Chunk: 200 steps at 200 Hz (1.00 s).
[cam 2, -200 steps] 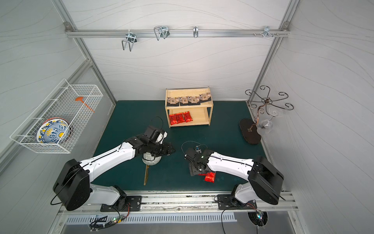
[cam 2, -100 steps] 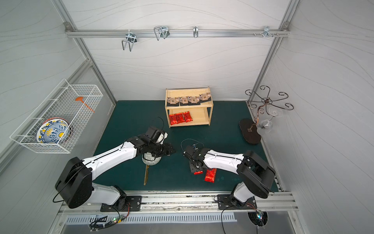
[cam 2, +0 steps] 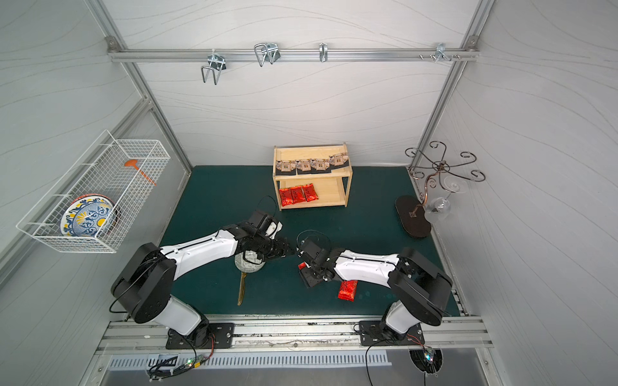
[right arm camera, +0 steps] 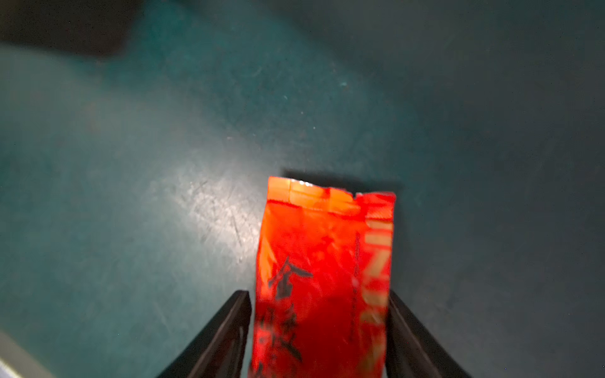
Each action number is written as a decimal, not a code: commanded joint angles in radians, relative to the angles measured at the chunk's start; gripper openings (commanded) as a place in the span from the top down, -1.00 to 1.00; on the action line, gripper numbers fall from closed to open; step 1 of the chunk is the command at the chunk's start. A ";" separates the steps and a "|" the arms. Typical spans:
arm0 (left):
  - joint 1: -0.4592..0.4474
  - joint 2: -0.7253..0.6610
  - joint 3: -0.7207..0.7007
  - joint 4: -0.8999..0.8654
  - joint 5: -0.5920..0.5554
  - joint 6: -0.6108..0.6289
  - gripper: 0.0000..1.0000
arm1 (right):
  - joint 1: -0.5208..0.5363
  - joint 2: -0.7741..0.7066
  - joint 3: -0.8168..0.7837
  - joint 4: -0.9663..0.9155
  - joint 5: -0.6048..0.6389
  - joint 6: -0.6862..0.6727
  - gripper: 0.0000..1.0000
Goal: Place the tea bags on the shelf by color
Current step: Move the tea bag to the center of the board, then pick up the tea bag from the center of the board.
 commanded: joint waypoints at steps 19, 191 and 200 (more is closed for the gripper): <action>-0.037 0.034 0.032 0.104 0.071 0.001 -0.30 | -0.029 -0.215 -0.123 0.104 -0.062 0.048 -0.30; -0.120 0.197 0.066 0.149 0.165 0.032 0.42 | -0.037 -0.227 -0.311 0.287 -0.116 0.157 0.69; -0.119 0.197 0.065 0.148 0.166 0.032 0.52 | -0.042 -0.228 -0.312 0.284 -0.118 0.156 0.69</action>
